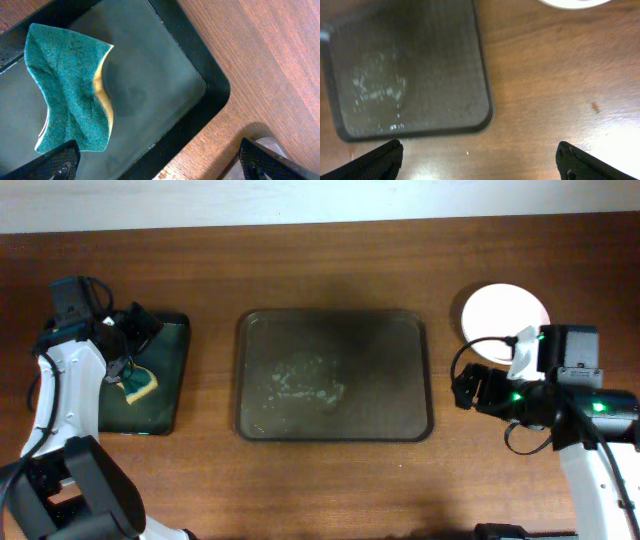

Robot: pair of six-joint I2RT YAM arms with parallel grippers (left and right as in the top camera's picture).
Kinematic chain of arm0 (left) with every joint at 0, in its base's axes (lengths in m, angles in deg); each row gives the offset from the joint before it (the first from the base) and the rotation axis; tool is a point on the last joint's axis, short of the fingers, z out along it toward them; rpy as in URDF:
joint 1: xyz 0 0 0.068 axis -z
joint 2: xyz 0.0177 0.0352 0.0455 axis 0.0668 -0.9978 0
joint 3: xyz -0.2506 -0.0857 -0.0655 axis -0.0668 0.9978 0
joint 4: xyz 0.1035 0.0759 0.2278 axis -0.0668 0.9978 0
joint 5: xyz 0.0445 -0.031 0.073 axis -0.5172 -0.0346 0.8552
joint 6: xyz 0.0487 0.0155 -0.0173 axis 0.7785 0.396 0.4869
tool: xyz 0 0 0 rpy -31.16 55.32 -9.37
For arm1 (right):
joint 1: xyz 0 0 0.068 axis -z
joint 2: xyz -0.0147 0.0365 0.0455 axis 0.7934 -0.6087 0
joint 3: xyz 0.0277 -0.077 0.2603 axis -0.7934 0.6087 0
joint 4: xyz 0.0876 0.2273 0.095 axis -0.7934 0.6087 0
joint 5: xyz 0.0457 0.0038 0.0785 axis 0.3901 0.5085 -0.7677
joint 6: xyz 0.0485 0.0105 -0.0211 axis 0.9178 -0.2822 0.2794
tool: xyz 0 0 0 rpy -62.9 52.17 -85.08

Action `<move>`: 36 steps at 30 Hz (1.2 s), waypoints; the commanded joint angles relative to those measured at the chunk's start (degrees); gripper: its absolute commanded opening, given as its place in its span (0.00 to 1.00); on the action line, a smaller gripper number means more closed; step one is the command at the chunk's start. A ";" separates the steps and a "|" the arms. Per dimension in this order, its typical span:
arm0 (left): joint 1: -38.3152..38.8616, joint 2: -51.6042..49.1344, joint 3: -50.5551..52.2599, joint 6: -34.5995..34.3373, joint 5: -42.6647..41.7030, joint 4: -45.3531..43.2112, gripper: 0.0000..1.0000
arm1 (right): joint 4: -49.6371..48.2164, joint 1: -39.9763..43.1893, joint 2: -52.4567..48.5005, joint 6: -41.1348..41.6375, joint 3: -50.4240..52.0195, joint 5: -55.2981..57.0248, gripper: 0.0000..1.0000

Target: Clean dirty plates on tray and stack at the side

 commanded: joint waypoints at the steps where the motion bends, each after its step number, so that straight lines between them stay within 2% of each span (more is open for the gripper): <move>1: -0.09 0.85 0.07 0.94 -0.42 -0.09 0.99 | -0.11 -1.49 -1.44 -0.44 1.18 -0.02 0.98; 8: -0.09 0.85 0.07 0.94 -0.42 -0.07 0.99 | 0.22 -1.60 -7.56 -1.09 1.22 0.42 0.98; 10: -0.09 0.85 0.07 0.94 -0.42 -0.09 0.99 | -2.78 -2.45 -6.40 -1.07 2.01 -0.52 0.98; 12: -0.09 0.85 0.07 0.94 -0.42 -0.07 0.99 | -8.90 -5.68 -1.88 -1.11 4.48 -0.20 0.98; 15: -0.09 0.85 0.07 0.94 -0.42 -0.09 1.00 | -22.69 -11.15 13.03 -2.29 15.43 2.14 0.98; 20: -0.09 0.85 0.07 0.94 -0.42 -0.09 1.00 | -36.24 -10.93 34.62 -2.40 36.74 2.34 0.98; 24: -0.09 0.85 0.07 0.94 -0.42 -0.09 1.00 | -44.17 -6.29 53.81 -2.38 52.02 0.55 0.98; 28: -0.09 0.85 0.07 0.94 -0.42 -0.09 0.99 | -51.45 -6.25 62.69 -3.91 58.18 1.51 0.98; 32: -0.09 0.85 0.07 0.96 -0.42 -0.09 0.99 | -63.69 -6.38 63.25 -3.89 63.41 3.61 0.98; 36: -0.09 0.85 0.07 0.94 -0.42 -0.07 0.99 | -64.24 -6.40 63.25 -5.20 64.04 6.67 0.98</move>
